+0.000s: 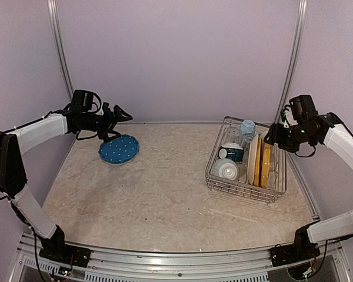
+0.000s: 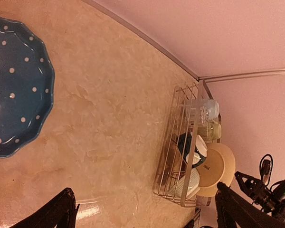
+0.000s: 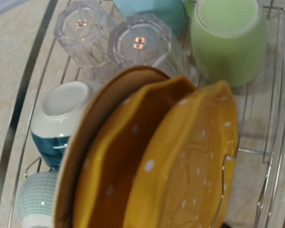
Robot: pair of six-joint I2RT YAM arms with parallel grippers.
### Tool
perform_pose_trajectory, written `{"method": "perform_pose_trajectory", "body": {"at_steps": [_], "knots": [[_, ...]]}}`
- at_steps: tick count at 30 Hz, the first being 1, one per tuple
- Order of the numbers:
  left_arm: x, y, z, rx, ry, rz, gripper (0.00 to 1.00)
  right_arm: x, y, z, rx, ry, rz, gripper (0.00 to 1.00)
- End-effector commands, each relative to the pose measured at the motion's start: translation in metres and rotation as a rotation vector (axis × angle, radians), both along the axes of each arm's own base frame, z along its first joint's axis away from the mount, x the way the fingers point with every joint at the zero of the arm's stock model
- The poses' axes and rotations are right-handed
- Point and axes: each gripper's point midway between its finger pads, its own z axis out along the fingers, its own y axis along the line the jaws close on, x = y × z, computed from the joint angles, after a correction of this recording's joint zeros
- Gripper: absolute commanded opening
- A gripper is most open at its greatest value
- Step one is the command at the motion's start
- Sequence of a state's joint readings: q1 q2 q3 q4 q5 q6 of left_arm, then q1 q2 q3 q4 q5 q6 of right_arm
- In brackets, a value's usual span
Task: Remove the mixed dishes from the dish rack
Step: Grab the plate from the dish rack.
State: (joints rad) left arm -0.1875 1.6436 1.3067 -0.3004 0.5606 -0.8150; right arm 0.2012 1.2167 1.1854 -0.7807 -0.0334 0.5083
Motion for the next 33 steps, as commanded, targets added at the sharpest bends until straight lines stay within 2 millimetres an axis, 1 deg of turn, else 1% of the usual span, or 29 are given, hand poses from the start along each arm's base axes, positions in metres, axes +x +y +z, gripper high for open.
{"method": "perform_pose_trajectory", "body": {"at_steps": [1, 4, 10, 16, 18, 20, 23, 26, 27, 30, 33], "knots": [[-0.02, -0.031, 0.021, 0.078, -0.098, -0.119, 0.97, -0.001, -0.009, -0.01, 0.011, 0.029, -0.067, 0.65], [-0.03, -0.052, 0.019, 0.134, -0.118, -0.167, 0.97, 0.001, -0.009, -0.019, 0.023, 0.046, -0.085, 0.62], [-0.043, -0.078, 0.008, 0.186, -0.117, -0.229, 0.97, 0.003, -0.008, -0.035, 0.042, 0.084, -0.118, 0.55], [-0.061, -0.106, -0.005, 0.209, -0.1, -0.306, 0.97, 0.005, -0.008, -0.056, 0.057, 0.137, -0.15, 0.52], [-0.065, -0.113, -0.007, 0.219, -0.095, -0.324, 0.97, 0.006, -0.013, -0.065, 0.04, 0.153, -0.177, 0.51], [-0.069, -0.118, -0.008, 0.226, -0.093, -0.337, 0.97, 0.006, -0.014, -0.071, 0.036, 0.171, -0.193, 0.49], [-0.073, -0.123, -0.004, 0.211, -0.095, -0.35, 0.97, 0.008, -0.016, -0.072, 0.033, 0.177, -0.215, 0.46], [-0.075, -0.124, 0.0, 0.201, -0.1, -0.352, 0.97, 0.01, -0.017, -0.071, 0.031, 0.164, -0.226, 0.38], [-0.075, -0.124, 0.0, 0.202, -0.101, -0.352, 0.97, 0.01, -0.018, -0.072, 0.027, 0.163, -0.232, 0.37], [-0.076, -0.123, 0.0, 0.206, -0.099, -0.349, 0.97, 0.009, -0.022, -0.074, 0.0, 0.165, -0.242, 0.36], [-0.076, -0.123, 0.003, 0.203, -0.105, -0.35, 0.97, 0.011, -0.021, -0.077, -0.002, 0.166, -0.243, 0.36]]}}
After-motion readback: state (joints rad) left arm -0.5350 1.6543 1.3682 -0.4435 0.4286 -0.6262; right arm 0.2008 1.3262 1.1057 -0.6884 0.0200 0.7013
